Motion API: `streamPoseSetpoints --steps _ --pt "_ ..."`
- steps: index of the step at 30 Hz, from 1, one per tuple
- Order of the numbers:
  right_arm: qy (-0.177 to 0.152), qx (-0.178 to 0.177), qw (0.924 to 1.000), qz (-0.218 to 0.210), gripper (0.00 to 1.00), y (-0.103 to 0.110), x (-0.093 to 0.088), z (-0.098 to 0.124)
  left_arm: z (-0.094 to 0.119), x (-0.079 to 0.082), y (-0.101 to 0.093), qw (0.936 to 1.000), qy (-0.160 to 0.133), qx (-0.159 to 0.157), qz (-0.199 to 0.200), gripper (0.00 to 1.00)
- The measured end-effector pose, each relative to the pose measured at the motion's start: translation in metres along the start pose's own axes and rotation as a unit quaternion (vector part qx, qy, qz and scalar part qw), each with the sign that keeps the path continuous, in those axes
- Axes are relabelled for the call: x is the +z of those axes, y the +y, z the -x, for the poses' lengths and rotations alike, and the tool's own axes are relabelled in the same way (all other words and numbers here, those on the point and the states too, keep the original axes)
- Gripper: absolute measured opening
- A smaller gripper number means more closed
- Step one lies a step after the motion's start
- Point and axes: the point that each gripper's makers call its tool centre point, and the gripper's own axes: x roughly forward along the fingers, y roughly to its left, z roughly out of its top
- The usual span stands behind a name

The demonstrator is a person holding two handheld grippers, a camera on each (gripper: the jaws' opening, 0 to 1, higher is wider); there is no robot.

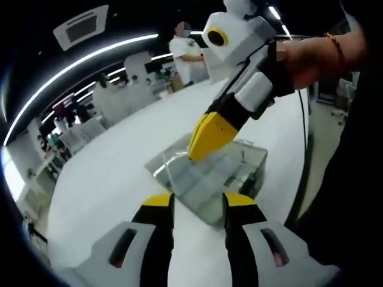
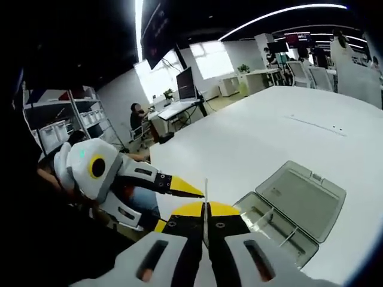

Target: Insert the divider into the dual guide fixture by aligning both edges with the guide slots and pushing it downward to the bottom, including one-sided entry, uneven engagement, binding, and posture correction.

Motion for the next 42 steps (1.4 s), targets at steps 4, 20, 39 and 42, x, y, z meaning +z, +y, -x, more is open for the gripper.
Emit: streamPoseSetpoints --steps 4,20,39,42 --pt "-0.001 -0.005 1.0000 0.007 0.00 -0.003 0.001 0.003 0.001 -0.002 -0.003 0.9999 0.003 -0.005 0.013 0.32" --pt "0.014 0.001 0.9993 0.033 0.00 -0.011 -0.002 0.006 0.007 -0.005 -0.005 0.9961 -0.004 0.003 0.088 0.39" --pt "0.029 0.010 0.9975 0.064 0.00 -0.013 0.002 -0.003 0.017 -0.007 0.007 0.9883 -0.022 0.028 0.148 0.50" --pt "0.030 0.008 0.9969 0.073 0.00 -0.015 0.003 -0.002 0.017 -0.009 0.010 0.9865 -0.026 0.031 0.159 0.51"
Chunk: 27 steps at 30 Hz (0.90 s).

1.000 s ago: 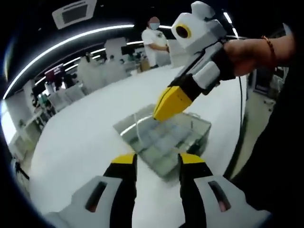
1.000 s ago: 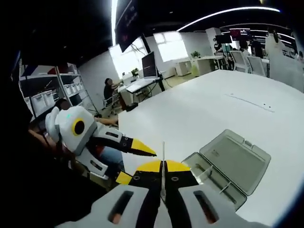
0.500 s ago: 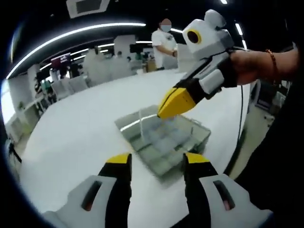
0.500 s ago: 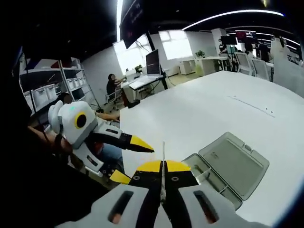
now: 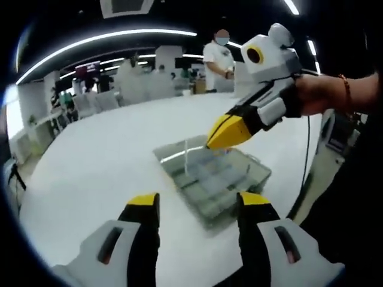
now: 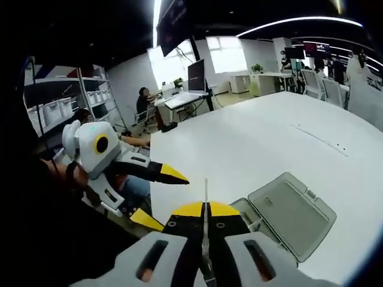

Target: Insert the divider into the dual guide fixture by aligning both edges with the guide slots and pushing it downward to the bottom, including one-sided entry, uneven engagement, binding, and posture correction.

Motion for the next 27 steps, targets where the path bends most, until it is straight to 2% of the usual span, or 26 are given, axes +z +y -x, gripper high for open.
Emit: streamPoseSetpoints --steps 14,21,27 --pt "0.005 0.000 0.9999 0.009 0.00 -0.013 0.002 0.002 0.005 0.006 0.012 0.9990 -0.022 0.011 0.038 0.59" --pt "0.009 0.003 0.9998 0.018 0.00 -0.018 0.004 0.001 0.005 0.005 0.011 0.9985 -0.022 0.009 0.049 0.64" --pt "0.010 0.011 0.9993 0.035 0.00 -0.017 0.006 -0.004 0.005 0.006 0.013 0.9982 -0.028 0.015 0.051 0.73"
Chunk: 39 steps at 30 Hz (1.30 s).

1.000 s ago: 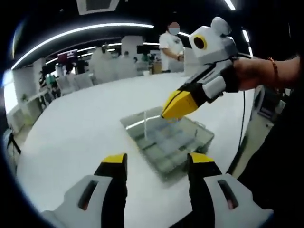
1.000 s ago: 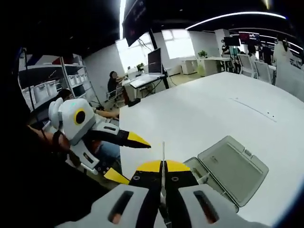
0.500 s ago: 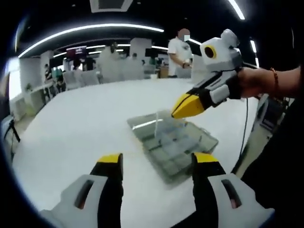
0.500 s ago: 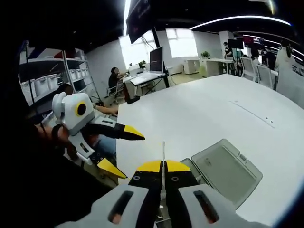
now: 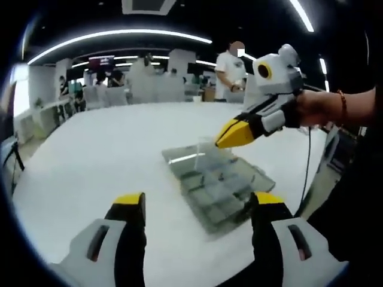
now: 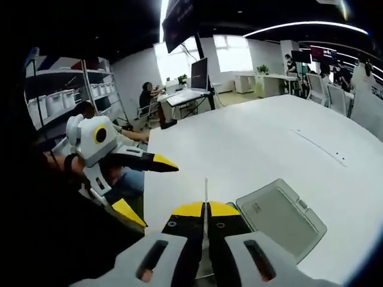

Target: Insert the divider into the dual guide fixture by aligning both edges with the guide slots and pushing it downward to the bottom, including one-sided entry, uneven engagement, binding, and posture correction.

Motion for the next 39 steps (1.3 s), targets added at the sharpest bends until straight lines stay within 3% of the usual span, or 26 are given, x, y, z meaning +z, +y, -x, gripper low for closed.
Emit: streamPoseSetpoints --steps 9,39 --pt "0.017 0.016 0.9994 0.024 0.00 0.002 -0.010 -0.007 -0.002 0.002 0.005 0.9998 -0.007 -0.005 0.020 0.80" --pt "0.033 0.029 0.9986 0.029 0.00 -0.003 -0.029 -0.017 -0.010 0.003 0.011 0.9993 -0.002 -0.007 0.037 0.76"
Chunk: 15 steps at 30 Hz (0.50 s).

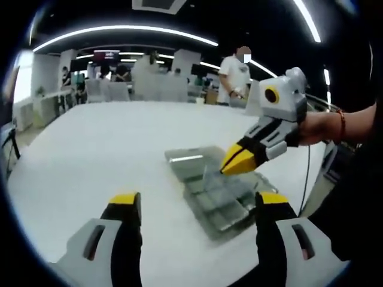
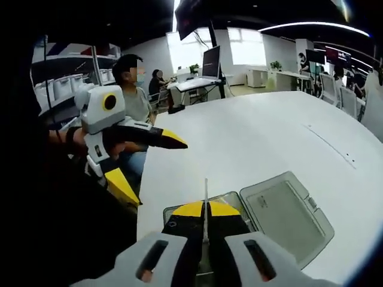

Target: Insert the divider into the dual guide fixture by aligning both edges with the guide slots and pushing it downward to the bottom, including one-sided entry, uneven engagement, binding, and posture correction.

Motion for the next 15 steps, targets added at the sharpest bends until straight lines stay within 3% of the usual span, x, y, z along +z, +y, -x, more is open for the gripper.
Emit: streamPoseSetpoints --steps 4,9,15 --pt "0.000 0.005 0.9999 0.011 0.00 0.0006 0.0003 0.0000 -0.0004 -0.0018 0.0018 1.0000 0.003 0.000 0.001 0.76" --pt "0.022 0.013 0.9974 0.068 0.00 0.0061 -0.0062 -0.0026 -0.0010 -0.0048 0.0005 1.0000 0.008 -0.004 0.003 0.75" --pt "0.024 0.020 0.9958 0.086 0.00 0.0078 -0.0077 -0.0033 -0.0004 -0.0045 -0.0001 1.0000 0.006 -0.002 0.002 0.75"
